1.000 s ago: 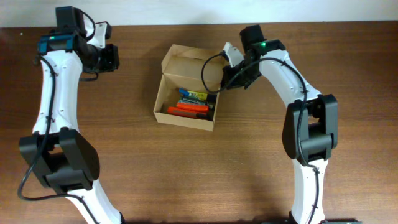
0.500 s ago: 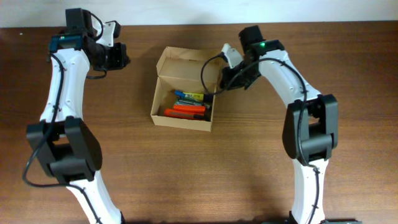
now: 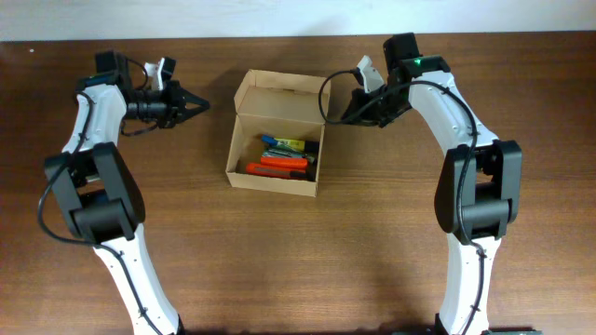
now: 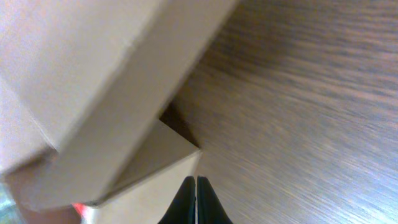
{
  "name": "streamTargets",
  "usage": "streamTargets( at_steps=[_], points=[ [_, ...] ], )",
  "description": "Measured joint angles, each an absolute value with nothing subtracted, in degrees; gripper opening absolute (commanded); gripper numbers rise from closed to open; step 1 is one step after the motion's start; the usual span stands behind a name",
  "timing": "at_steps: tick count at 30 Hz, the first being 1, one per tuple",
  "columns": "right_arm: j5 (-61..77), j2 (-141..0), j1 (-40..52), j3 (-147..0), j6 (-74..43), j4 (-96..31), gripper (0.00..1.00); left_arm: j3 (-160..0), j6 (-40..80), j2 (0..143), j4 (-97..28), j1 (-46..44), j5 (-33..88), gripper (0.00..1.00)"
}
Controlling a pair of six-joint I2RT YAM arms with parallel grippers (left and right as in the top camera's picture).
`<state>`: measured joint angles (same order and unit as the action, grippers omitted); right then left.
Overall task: Pack container
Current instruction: 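Push the upright lid flaps with both grippers to tilt the lid forward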
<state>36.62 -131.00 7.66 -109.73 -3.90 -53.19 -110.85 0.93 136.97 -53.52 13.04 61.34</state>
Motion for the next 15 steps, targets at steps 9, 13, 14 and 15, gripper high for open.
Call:
streamTargets(
  at_steps=[9,13,14,15],
  points=[
    [45.45,-131.0,6.42,-109.73,-12.34,-47.81,0.04,-110.85,5.28,139.48,-51.07,12.38,70.26,0.01],
    [49.1,-131.0,5.15,-109.73,-13.78,-46.96,0.04,-110.87,7.57,140.31,-49.5,12.38,73.78,0.01],
    [49.65,-131.0,4.91,-109.73,-13.98,-46.81,0.04,-110.87,7.99,140.57,-49.32,12.34,74.22,0.01],
    [50.33,-131.0,4.54,-109.73,-14.41,-46.72,0.03,-110.87,8.38,140.88,-49.19,12.29,74.61,0.01]
  ],
)
